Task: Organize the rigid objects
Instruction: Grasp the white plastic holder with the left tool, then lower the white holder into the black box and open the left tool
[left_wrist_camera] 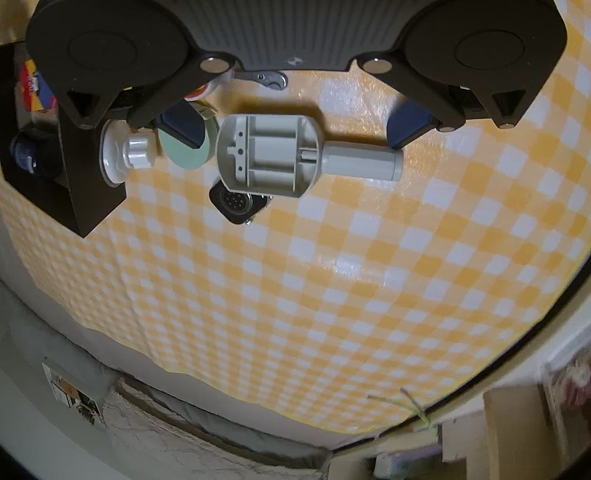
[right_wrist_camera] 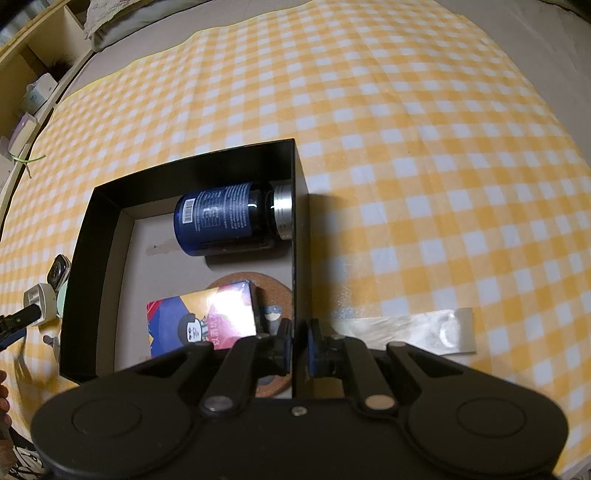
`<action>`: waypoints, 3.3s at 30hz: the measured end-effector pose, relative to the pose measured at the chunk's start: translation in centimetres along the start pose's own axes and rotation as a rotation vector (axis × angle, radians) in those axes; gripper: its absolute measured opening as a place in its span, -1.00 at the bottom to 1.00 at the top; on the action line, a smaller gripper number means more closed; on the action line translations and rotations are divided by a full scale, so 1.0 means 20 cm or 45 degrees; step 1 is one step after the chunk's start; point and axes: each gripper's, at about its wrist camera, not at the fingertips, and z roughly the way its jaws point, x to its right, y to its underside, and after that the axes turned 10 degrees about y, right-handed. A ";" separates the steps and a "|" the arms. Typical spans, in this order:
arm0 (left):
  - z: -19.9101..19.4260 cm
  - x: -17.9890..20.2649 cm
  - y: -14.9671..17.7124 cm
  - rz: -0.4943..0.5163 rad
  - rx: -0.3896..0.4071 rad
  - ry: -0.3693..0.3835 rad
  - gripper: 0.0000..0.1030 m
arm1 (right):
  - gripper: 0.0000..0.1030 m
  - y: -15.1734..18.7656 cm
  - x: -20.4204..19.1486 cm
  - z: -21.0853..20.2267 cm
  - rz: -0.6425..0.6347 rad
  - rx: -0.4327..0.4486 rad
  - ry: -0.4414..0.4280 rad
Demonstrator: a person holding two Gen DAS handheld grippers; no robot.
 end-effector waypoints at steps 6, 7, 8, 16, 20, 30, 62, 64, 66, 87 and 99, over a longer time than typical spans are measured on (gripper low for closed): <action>-0.05 0.12 0.03 0.283 0.141 -0.098 1.00 | -0.83 0.00 0.01 0.00 0.002 -0.001 -0.013; -0.05 0.14 0.03 0.326 0.148 -0.084 1.00 | -0.82 0.00 0.01 0.00 0.002 -0.001 -0.014; -0.06 0.15 0.04 0.352 0.148 -0.055 0.98 | -0.82 0.00 0.01 0.00 0.002 -0.001 -0.013; -0.01 0.23 0.07 0.454 0.122 0.024 0.62 | -0.82 0.00 0.01 0.00 0.003 -0.003 -0.014; 0.03 0.24 0.07 0.539 0.138 -0.001 0.47 | -0.82 0.00 0.01 0.00 0.000 -0.003 -0.015; 0.05 0.15 0.05 0.533 0.103 -0.009 0.41 | -0.82 0.00 0.01 0.00 -0.003 -0.006 -0.016; -0.25 0.49 -0.03 0.660 0.300 0.345 0.26 | -0.82 0.00 0.00 0.00 -0.013 -0.003 -0.008; -0.25 0.56 -0.02 0.689 0.279 0.399 0.26 | -0.82 0.00 0.00 0.00 -0.016 -0.003 -0.006; -0.24 0.63 -0.01 0.714 0.256 0.453 0.26 | -0.83 0.00 0.01 0.00 -0.018 -0.001 -0.005; 0.08 1.09 0.12 1.144 0.107 0.553 0.26 | -0.83 0.01 0.01 -0.01 -0.028 0.009 -0.008; 0.13 1.08 0.11 1.164 0.022 0.529 0.54 | -0.82 0.01 0.01 0.00 -0.023 0.008 -0.015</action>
